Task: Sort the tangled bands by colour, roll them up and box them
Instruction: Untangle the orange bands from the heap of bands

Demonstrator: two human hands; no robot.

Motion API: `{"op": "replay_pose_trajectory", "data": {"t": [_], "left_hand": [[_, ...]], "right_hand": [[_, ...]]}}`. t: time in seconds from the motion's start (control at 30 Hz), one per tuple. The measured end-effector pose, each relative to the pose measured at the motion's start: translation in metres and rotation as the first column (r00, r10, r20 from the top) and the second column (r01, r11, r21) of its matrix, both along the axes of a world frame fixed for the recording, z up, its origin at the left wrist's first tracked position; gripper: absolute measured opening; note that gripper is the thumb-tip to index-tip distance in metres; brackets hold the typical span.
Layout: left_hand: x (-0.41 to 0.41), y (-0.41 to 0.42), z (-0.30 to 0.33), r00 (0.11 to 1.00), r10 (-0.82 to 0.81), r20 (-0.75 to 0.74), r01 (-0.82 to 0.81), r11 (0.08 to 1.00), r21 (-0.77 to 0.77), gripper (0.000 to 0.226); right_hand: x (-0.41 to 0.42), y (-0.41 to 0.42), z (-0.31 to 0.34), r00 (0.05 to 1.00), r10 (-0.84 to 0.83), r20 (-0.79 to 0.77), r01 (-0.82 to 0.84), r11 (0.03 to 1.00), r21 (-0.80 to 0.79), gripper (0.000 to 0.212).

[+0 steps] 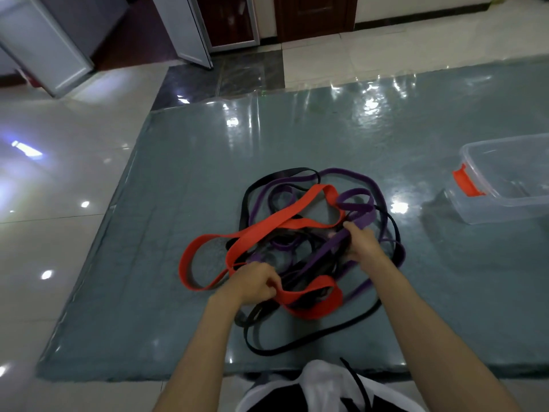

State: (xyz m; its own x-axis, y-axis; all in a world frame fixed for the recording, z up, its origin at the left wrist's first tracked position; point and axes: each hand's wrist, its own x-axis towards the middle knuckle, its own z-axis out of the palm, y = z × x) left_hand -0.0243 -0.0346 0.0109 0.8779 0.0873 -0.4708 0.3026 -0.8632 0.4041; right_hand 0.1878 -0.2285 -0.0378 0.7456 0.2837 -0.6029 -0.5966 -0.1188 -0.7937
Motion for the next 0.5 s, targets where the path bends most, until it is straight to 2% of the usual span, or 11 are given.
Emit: {"op": "replay_pose_trajectory", "data": {"t": [0.07, 0.1, 0.17, 0.27, 0.37, 0.43, 0.5], "left_hand": [[-0.009, 0.015, 0.0, 0.997, 0.021, -0.074, -0.02, 1.0, 0.01, 0.028], [-0.014, 0.022, -0.001, 0.995, 0.05, -0.081, -0.047, 0.998, 0.046, 0.029], [-0.025, 0.034, -0.004, 0.991, 0.123, -0.044, -0.116, 0.983, 0.142, 0.032], [-0.038, 0.045, -0.008, 0.961, 0.243, 0.133, -0.266, 0.945, 0.189, 0.038], [-0.042, 0.049, -0.013, 0.876, 0.334, 0.347, -0.418, 0.886, 0.203, 0.035], [-0.04, 0.05, -0.017, 0.828, 0.349, 0.438, -0.471, 0.857, 0.208, 0.034], [-0.036, 0.051, -0.02, 0.82, 0.367, 0.439, -0.492, 0.844, 0.215, 0.03]], "right_hand": [[0.012, -0.003, 0.002, 0.979, -0.187, -0.085, 0.196, 0.974, 0.117, 0.014], [0.02, -0.007, 0.003, 0.97, -0.24, -0.035, 0.242, 0.967, 0.075, 0.014], [0.035, -0.021, 0.005, 0.964, -0.223, 0.147, 0.238, 0.966, -0.098, 0.017], [0.042, -0.04, 0.011, 0.948, -0.038, 0.315, 0.146, 0.933, -0.328, 0.025], [0.041, -0.048, 0.01, 0.912, 0.266, 0.312, -0.05, 0.827, -0.56, 0.029], [0.036, -0.047, 0.007, 0.886, 0.398, 0.238, -0.115, 0.686, -0.718, 0.06], [0.022, -0.041, 0.006, 0.866, 0.44, 0.239, -0.093, 0.61, -0.787, 0.092]]}}
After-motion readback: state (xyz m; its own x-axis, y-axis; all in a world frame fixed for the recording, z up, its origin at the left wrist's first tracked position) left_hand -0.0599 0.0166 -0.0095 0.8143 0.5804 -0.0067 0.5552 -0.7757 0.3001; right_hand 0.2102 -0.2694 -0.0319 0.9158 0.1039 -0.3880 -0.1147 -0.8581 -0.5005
